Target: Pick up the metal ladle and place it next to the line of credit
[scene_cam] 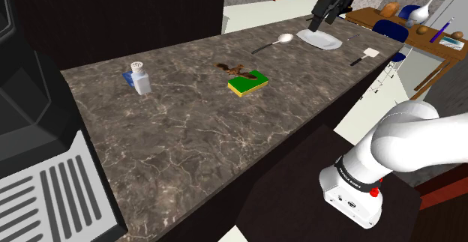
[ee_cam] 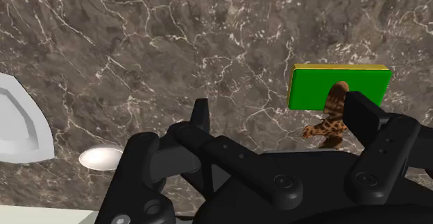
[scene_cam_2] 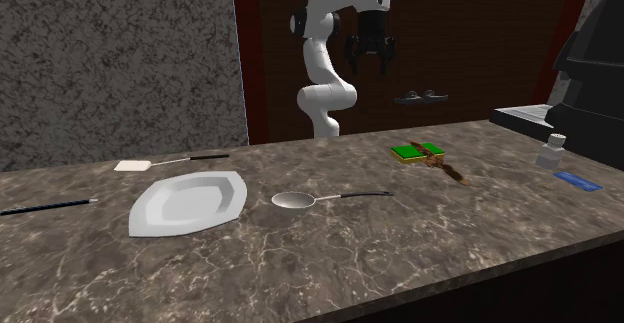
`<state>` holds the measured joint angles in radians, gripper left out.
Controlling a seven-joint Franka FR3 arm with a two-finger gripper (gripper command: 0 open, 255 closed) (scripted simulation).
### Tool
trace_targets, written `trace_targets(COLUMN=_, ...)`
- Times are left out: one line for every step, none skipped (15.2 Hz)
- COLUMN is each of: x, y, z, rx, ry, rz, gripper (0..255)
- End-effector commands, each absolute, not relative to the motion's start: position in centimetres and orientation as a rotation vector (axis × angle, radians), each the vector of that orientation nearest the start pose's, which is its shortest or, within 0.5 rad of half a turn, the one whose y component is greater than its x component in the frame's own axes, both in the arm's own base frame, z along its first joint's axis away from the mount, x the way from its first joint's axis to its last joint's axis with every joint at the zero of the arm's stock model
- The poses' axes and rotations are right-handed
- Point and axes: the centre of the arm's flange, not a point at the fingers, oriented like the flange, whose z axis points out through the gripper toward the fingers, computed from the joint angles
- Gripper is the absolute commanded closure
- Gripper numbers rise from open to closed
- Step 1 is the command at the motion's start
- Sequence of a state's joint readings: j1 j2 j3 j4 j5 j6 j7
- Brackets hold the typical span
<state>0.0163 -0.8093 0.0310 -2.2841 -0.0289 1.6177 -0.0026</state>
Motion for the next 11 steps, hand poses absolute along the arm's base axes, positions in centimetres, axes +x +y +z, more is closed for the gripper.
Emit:
trace_targets(x=30.5, y=1.5, z=63.6, rx=-3.181, ry=-0.065, rz=-0.229, gripper=0)
trace_targets(x=30.9, y=0.2, z=63.2, rx=-3.176, ry=-0.146, rz=-0.217, gripper=0)
trace_targets(x=31.3, y=-1.0, z=62.7, rx=-3.169, ry=-0.225, rz=-0.205, gripper=0)
trace_targets(x=31.9, y=-2.3, z=62.2, rx=-3.160, ry=-0.305, rz=-0.193, gripper=0)
trace_targets(x=32.4, y=-3.5, z=61.7, rx=-3.148, ry=-0.384, rz=-0.181, gripper=0)
trace_targets(x=33.1, y=-4.7, z=61.2, rx=-3.135, ry=-0.463, rz=-0.169, gripper=0)
trace_targets(x=33.8, y=-5.8, z=60.8, rx=-3.119, ry=-0.541, rz=-0.157, gripper=0)
trace_targets(x=34.5, y=-6.9, z=60.3, rx=-3.102, ry=-0.619, rz=-0.145, gripper=0)
trace_targets(x=35.3, y=-8.0, z=59.8, rx=-3.082, ry=-0.696, rz=-0.133, gripper=0)
trace_targets(x=36.2, y=-9.0, z=59.2, rx=-3.061, ry=-0.773, rz=-0.120, gripper=0)
trace_targets(x=37.1, y=-10.0, z=58.7, rx=-3.038, ry=-0.849, rz=-0.108, gripper=0)
